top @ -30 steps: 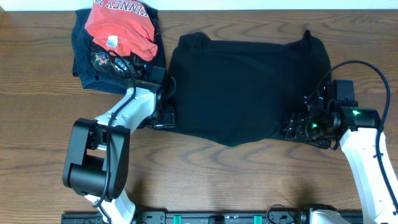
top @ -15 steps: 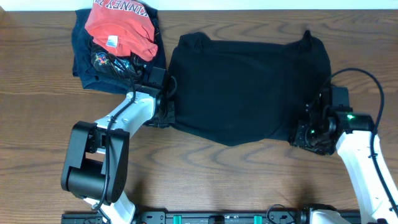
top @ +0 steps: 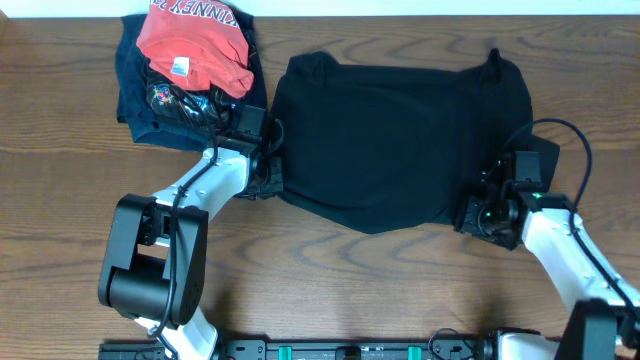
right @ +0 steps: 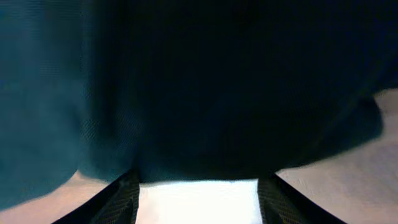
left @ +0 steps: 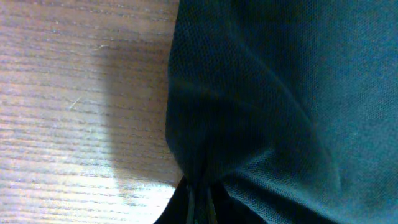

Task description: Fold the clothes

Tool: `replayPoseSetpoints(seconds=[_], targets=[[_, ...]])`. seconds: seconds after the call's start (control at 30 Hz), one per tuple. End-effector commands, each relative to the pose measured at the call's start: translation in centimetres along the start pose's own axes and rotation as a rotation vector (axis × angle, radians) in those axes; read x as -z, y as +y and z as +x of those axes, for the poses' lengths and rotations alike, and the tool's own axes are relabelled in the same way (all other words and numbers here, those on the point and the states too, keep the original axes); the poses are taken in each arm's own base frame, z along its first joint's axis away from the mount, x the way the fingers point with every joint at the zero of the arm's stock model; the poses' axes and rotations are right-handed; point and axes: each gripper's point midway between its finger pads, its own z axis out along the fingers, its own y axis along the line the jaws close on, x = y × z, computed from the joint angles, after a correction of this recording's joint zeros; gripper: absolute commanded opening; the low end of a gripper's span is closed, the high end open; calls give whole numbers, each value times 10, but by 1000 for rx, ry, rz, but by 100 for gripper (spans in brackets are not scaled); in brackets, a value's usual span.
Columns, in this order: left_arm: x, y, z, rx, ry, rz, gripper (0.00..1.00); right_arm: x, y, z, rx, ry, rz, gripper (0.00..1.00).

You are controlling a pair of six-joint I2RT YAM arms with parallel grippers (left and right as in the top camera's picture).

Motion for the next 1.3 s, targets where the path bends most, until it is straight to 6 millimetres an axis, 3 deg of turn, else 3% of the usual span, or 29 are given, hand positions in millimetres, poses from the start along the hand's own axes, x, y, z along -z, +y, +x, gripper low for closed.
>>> replayPoseSetpoints(seconds=[0.0, 0.07, 0.27, 0.4, 0.53, 0.8, 0.93, 1.07, 1.27], targets=[[-29, 12, 32, 14, 112, -31, 6, -14, -2, 6, -4, 33, 15, 56], [-29, 12, 31, 14, 109, -30, 6, -19, -2, 4, -5, 35, 15, 51], [-21, 8, 21, 10, 76, -18, 6, -21, -1, 0, -3, 23, 12, 1], [-10, 5, 12, 7, 38, -4, 6, -19, -1, -2, -4, 25, 12, 1], [9, 0, 1, -16, -23, 18, 6, -1, 1, -2, -2, 43, 18, 1], [68, 4, -18, -19, -183, 7, 6, 84, 11, 4, 73, 140, 37, 1], [91, 3, -25, -17, -254, 15, 6, 109, 15, 3, 99, 160, 36, 1], [95, 2, -31, -16, -281, 23, 6, 109, 20, -13, 117, 103, 22, 1], [88, 10, -43, -5, -321, -33, 6, 91, 22, -64, 102, -44, -3, 1]])
